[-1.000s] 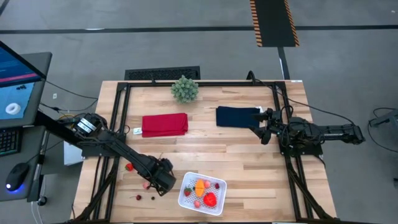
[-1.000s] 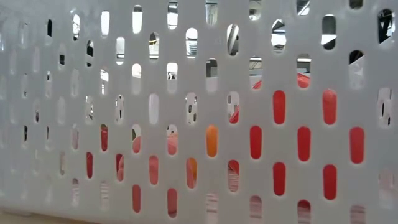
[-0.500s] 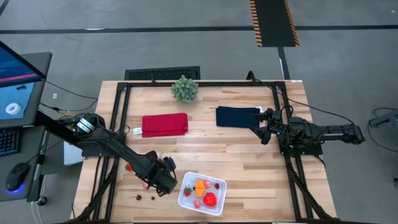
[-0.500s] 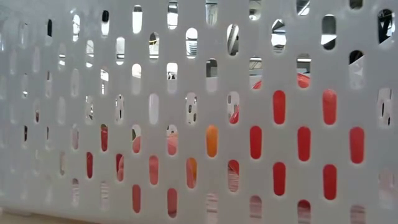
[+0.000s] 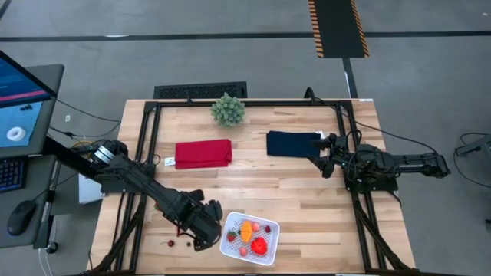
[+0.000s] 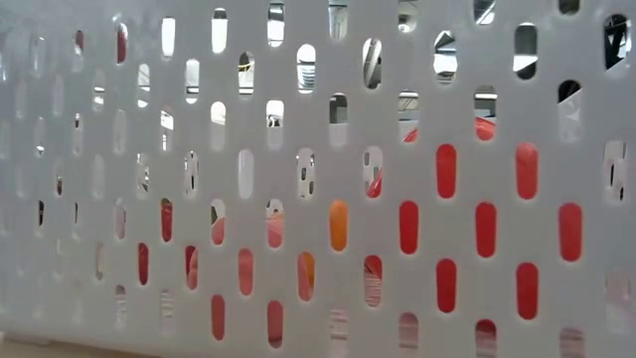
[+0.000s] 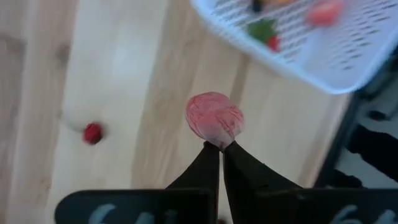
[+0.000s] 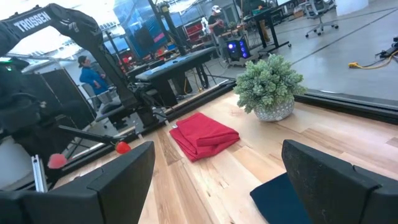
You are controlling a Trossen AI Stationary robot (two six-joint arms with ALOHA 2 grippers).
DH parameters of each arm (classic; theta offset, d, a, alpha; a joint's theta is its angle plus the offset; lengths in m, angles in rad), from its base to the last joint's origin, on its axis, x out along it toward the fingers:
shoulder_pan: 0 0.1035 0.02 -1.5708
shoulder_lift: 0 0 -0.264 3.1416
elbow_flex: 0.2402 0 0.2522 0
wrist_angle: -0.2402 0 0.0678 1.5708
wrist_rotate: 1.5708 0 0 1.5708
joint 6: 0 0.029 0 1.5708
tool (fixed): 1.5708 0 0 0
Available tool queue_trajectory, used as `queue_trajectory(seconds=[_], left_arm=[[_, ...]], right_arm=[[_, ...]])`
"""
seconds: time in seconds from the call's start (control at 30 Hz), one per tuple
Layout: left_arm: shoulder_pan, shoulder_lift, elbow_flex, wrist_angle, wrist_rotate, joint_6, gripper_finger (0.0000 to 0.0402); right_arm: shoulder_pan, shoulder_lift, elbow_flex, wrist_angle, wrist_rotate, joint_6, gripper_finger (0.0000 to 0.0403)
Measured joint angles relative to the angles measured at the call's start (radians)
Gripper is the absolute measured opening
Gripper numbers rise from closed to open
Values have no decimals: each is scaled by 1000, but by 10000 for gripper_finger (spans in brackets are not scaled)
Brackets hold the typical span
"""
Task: Pick and placing Produce into tupperware
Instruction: Put the right peach into the white bin
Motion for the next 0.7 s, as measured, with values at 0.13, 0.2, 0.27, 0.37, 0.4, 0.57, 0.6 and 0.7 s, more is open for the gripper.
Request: queue_trajectory(seconds=[0.13, 0.2, 0.27, 0.37, 0.4, 0.57, 0.6, 0.7], left_arm=[[0, 0, 38, 37, 12, 36, 0], [0, 1, 56, 43, 18, 45, 0], [0, 5, 77, 51, 19, 54, 0], [1, 6, 81, 93, 35, 65, 0], [2, 6, 81, 107, 42, 66, 0], [12, 34, 88, 159, 85, 75, 0], [13, 53, 93, 153, 98, 75, 0], [22, 131, 134, 138, 155, 81, 0]], right_arm=[[0, 0, 0, 0, 0, 0, 374], [0, 0, 0, 0, 0, 0, 374], [0, 0, 0, 0, 0, 0, 374], [0, 0, 0, 0, 0, 0, 374], [0, 0, 0, 0, 0, 0, 374], [0, 0, 0, 0, 0, 0, 374], [0, 0, 0, 0, 0, 0, 374], [0, -1, 0, 0, 0, 0, 374]])
